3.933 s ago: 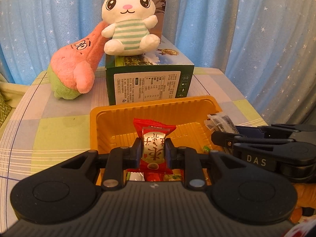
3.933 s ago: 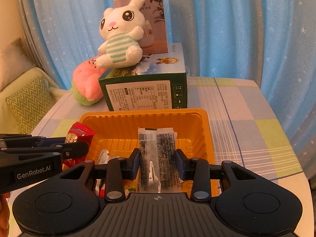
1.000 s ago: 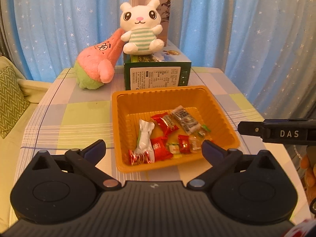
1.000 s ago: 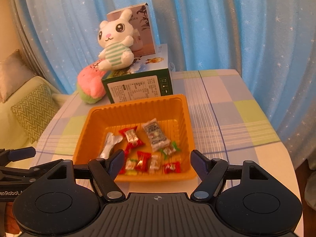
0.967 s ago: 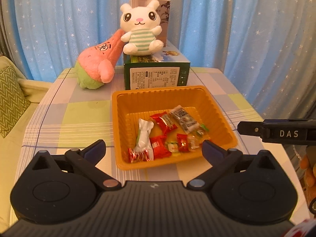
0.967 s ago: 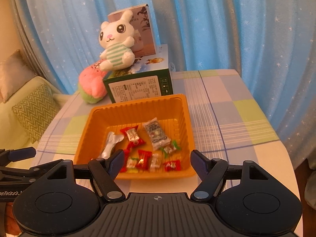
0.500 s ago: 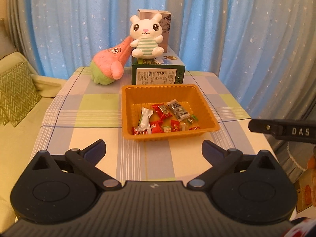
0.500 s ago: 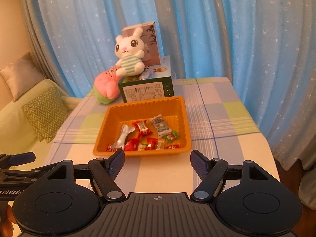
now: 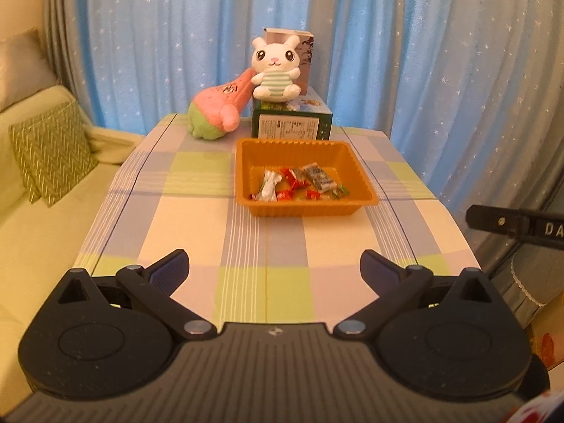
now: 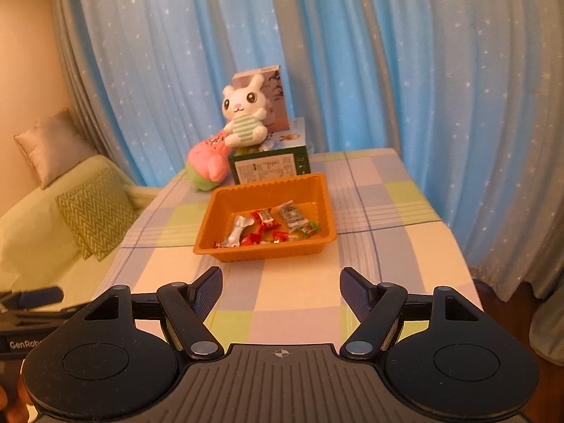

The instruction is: Organize snacks

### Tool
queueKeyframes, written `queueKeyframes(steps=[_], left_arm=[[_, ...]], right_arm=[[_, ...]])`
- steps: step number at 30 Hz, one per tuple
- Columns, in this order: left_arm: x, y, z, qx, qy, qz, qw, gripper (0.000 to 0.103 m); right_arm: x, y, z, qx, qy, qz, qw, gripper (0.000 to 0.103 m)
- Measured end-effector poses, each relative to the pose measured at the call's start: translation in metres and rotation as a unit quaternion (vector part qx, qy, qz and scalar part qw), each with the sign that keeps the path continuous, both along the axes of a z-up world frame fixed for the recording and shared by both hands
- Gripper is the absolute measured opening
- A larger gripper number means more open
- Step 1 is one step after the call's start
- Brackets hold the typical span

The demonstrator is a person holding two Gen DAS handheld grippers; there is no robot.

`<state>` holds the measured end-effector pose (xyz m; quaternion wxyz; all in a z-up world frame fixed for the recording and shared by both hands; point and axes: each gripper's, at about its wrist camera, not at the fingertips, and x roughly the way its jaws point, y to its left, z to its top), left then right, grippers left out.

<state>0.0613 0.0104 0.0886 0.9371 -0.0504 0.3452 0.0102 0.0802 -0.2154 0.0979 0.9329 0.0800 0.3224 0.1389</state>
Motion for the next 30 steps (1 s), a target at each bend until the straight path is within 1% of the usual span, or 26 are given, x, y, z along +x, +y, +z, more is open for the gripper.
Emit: queueKeyframes(steps=[5,13,20,27,30], left_arm=[[-0.033,0.0,-0.003,0.004,-0.002,0.017,0.9999,0.103],[-0.07,-0.004,-0.003,0.015,-0.007,0.014,0.9998,0.103],[-0.094,-0.02,-0.003,0.019,-0.01,-0.003,0.9998,0.103],[-0.105,-0.026,-0.001,0.009,-0.016,-0.008,0.9998,0.103],[-0.107,-0.028,-0.002,0.011,-0.017,-0.007,0.9998,0.103]], right_arm=[[-0.035,-0.004,-0.004,-0.005,-0.004,-0.005,1.0,0.073],[-0.083,0.003,-0.015,-0.02,-0.007,0.01,1.0,0.073],[-0.11,0.007,-0.019,-0.017,0.002,0.02,1.0,0.073],[-0.125,0.007,-0.017,-0.024,0.005,0.017,1.0,0.073],[-0.13,0.006,-0.016,-0.025,0.002,0.018,1.0,0.073]])
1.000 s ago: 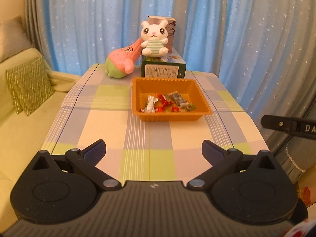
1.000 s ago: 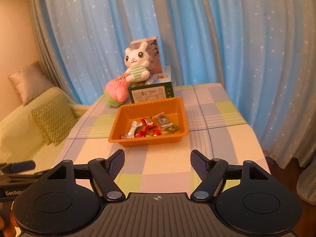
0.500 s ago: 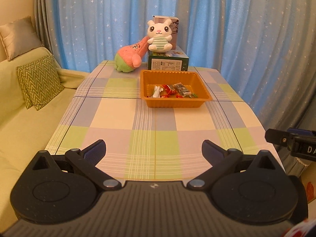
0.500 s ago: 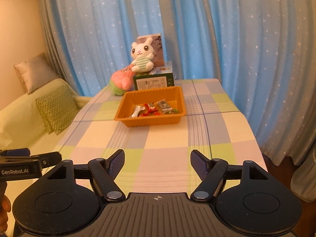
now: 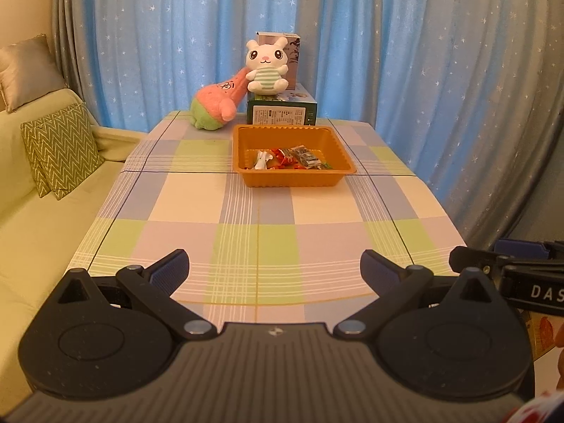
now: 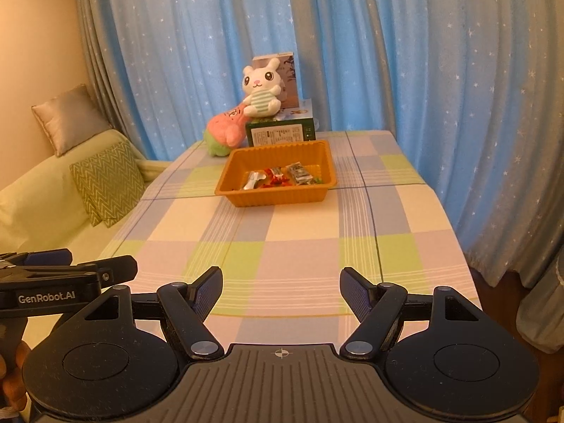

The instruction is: Organize snacks

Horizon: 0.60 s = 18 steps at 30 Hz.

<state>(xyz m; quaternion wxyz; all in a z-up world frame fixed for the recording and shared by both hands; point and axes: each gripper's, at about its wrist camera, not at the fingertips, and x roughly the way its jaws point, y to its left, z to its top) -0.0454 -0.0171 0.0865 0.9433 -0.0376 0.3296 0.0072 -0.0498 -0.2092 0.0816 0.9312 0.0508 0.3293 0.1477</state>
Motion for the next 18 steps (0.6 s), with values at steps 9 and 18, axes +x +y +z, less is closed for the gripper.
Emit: queueKeyframes(steps=[9,18], left_arm=[[-0.0051,0.0032,-0.0039,-0.006,0.005,-0.003,1.0,0.103],[-0.0056,0.0038,-0.0038,-0.008,0.002,-0.004,1.0,0.103]], right_arm=[[-0.0059,0.0038,0.0004,-0.01,-0.002,0.001,1.0,0.073],[-0.0039,0.0052,0.0021,-0.011,-0.005,0.002,1.0,0.073]])
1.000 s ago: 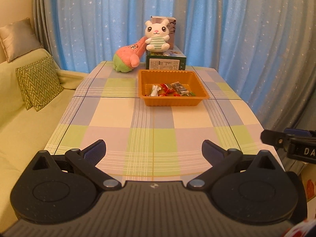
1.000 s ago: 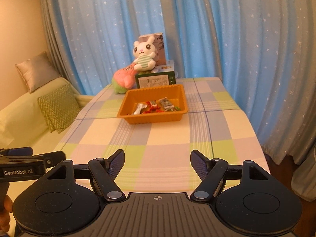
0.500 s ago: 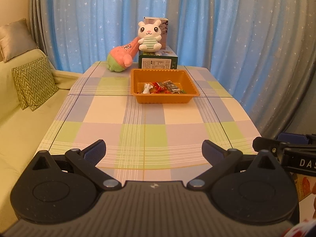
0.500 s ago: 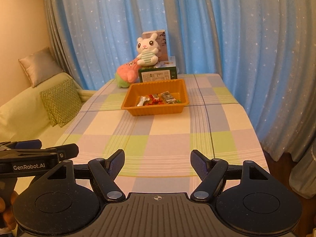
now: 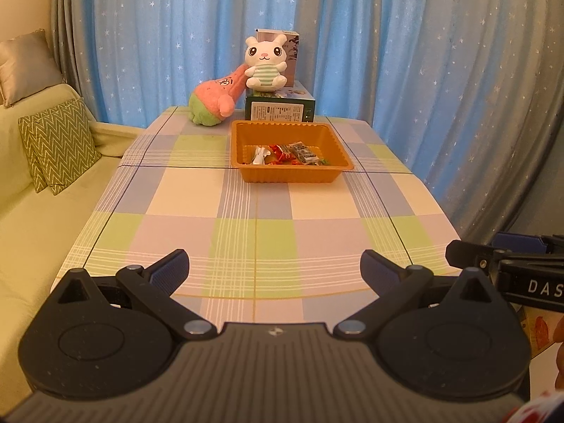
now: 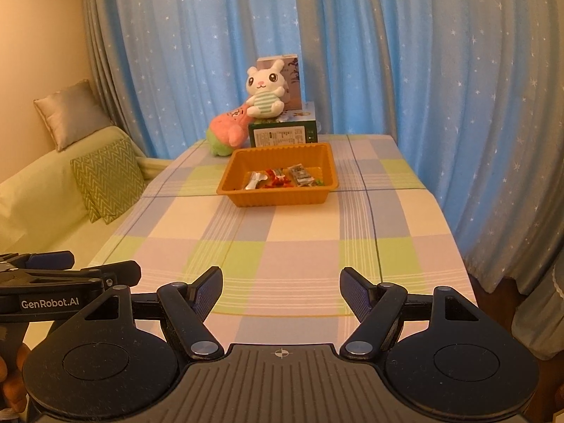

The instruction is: Organize snacks

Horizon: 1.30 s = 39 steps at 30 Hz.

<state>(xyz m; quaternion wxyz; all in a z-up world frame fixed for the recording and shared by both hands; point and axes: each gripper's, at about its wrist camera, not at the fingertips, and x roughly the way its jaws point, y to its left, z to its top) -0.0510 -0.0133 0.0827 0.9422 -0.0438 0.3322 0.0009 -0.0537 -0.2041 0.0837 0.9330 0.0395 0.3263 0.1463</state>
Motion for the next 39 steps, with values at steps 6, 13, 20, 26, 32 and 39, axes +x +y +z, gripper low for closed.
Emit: queueKeyframes(steps=[6,13,20,26,32,39], left_arm=[[0.0013,-0.0013,0.0013,0.002,0.001,-0.001,1.0,0.103],[0.0024,-0.0034,0.0011,0.001,0.001,-0.003,1.0,0.103],[0.0014,-0.0044,-0.0004,0.0,0.002,-0.005,1.0,0.103],[0.0014,-0.0047,-0.0004,0.0,0.002,-0.004,1.0,0.103],[0.0009,-0.0045,-0.0022,-0.002,0.002,-0.005,1.0,0.103],[0.001,-0.0042,-0.0033,-0.002,0.003,-0.004,1.0,0.103]], right_arm=[[0.0006,-0.0007,0.0001,0.0,0.0,-0.001,1.0,0.073],[0.0014,-0.0016,-0.0002,0.003,0.001,0.0,1.0,0.073],[0.0021,-0.0002,-0.001,0.004,0.001,0.001,1.0,0.073],[0.0023,0.0007,-0.0017,0.005,0.002,0.0,1.0,0.073],[0.0015,-0.0007,-0.0035,0.007,0.001,-0.002,1.0,0.073],[0.0014,0.0005,-0.006,0.008,0.002,-0.003,1.0,0.073]])
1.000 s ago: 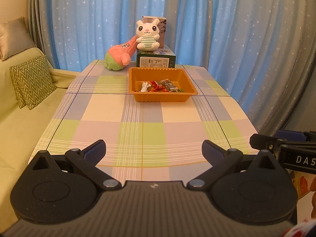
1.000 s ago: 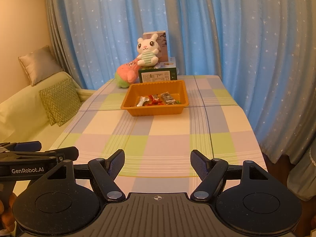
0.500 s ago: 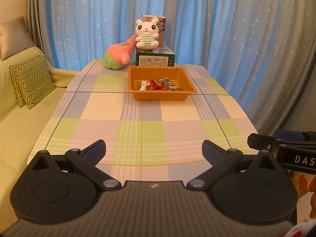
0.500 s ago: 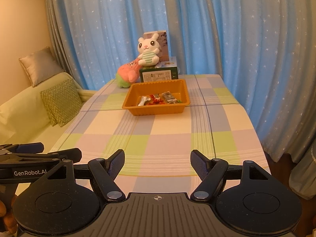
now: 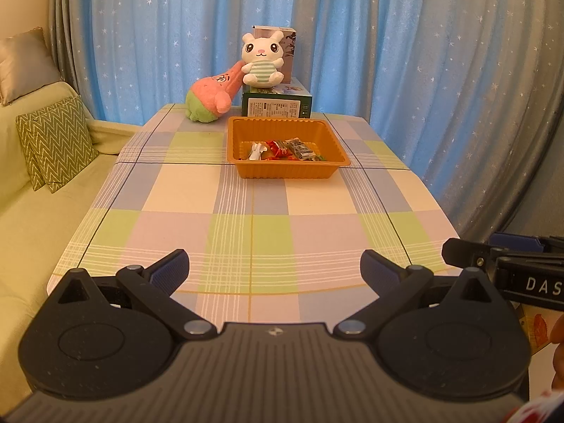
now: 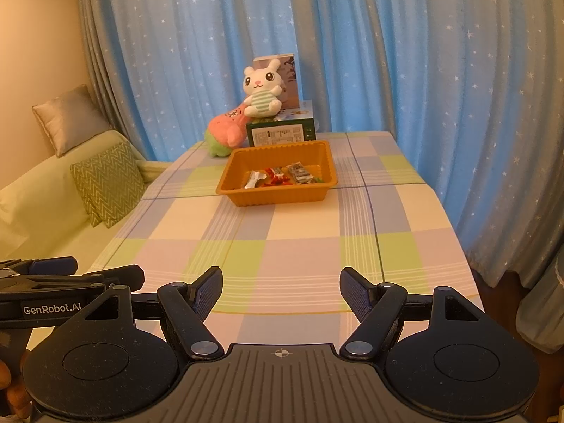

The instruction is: Organize snacks

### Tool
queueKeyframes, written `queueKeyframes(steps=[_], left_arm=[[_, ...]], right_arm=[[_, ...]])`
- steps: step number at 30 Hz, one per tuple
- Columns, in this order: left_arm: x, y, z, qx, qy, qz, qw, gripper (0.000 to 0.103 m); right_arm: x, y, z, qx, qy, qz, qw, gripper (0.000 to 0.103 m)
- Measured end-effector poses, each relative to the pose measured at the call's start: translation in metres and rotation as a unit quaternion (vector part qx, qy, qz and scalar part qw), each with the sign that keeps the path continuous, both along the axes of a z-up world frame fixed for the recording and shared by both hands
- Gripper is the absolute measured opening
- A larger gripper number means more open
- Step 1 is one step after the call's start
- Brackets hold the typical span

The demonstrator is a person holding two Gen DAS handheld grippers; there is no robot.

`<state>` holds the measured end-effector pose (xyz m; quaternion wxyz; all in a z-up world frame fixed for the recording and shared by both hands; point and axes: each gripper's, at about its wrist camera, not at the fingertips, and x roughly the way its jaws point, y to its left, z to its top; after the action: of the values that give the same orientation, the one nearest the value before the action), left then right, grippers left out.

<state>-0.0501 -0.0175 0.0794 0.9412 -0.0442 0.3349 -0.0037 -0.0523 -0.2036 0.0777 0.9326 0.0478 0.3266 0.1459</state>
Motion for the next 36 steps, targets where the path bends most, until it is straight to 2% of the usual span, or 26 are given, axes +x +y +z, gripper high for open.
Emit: queueKeyframes(steps=[36], left_arm=[[-0.0016,-0.0016,-0.0039,-0.002,0.001,-0.001,1.0,0.103]], right_arm=[[-0.0001,-0.002,-0.0001,0.001,0.0,-0.001,1.0,0.073]])
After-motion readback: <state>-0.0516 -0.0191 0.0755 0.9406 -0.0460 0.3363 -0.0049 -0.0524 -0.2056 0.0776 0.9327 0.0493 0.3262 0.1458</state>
